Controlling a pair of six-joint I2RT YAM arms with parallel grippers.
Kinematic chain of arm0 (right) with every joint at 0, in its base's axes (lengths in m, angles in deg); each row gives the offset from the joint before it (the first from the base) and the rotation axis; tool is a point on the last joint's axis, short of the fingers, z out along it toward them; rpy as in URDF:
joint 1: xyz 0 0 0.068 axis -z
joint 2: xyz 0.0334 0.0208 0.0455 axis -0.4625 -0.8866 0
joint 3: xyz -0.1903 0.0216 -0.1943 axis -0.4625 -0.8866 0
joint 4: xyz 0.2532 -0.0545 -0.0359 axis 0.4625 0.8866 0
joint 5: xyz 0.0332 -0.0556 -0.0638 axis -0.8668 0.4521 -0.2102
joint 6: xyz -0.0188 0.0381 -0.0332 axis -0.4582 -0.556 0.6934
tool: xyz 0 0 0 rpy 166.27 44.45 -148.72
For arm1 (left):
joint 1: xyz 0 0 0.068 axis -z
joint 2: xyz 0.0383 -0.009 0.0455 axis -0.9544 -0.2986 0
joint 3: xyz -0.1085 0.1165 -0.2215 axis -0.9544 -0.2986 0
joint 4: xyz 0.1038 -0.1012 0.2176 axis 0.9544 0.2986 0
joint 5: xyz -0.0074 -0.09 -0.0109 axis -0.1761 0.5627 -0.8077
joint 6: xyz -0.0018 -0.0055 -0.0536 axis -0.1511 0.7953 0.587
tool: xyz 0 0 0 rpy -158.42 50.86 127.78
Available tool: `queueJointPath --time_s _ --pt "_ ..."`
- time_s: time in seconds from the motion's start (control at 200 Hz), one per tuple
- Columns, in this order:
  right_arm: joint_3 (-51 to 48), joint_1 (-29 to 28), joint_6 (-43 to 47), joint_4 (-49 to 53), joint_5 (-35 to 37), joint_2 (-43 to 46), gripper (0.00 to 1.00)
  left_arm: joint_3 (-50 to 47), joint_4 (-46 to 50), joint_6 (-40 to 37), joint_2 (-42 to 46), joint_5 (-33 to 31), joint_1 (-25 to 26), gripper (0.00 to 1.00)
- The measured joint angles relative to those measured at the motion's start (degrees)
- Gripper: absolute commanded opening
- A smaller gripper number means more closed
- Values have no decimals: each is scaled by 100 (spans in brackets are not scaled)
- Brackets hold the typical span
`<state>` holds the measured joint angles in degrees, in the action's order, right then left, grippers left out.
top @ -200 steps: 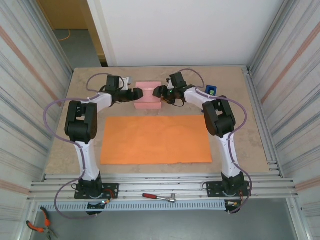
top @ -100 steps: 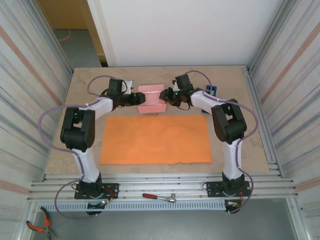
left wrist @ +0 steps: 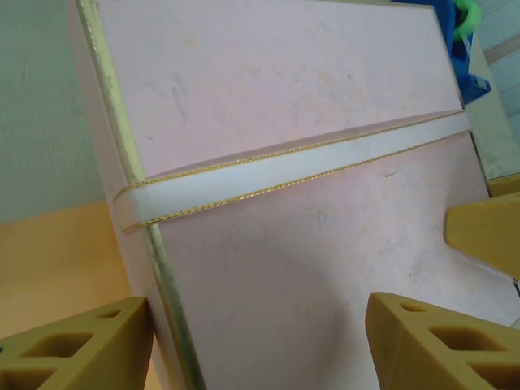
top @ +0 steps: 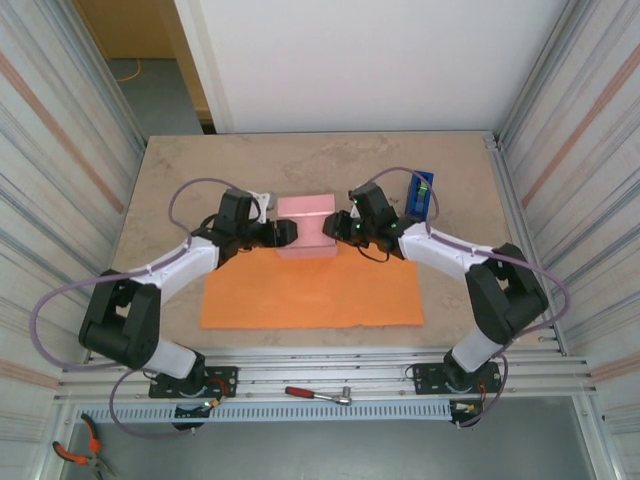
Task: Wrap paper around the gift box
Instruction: Pick up the gift box from the top-center of the table, then place the gift box on the wrapping paper.
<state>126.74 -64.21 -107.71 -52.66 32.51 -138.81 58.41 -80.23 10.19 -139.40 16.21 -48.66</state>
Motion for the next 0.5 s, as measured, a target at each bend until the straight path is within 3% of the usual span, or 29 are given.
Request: queueJointPath --time_s 0.266,0.501 --pt "-817 -634 -129 157 647 903 35 -686 299 184 782 -501 691 69" --pt "-1300 -887 -278 74 800 1069 35 -1064 358 387 925 -713 1084 71"
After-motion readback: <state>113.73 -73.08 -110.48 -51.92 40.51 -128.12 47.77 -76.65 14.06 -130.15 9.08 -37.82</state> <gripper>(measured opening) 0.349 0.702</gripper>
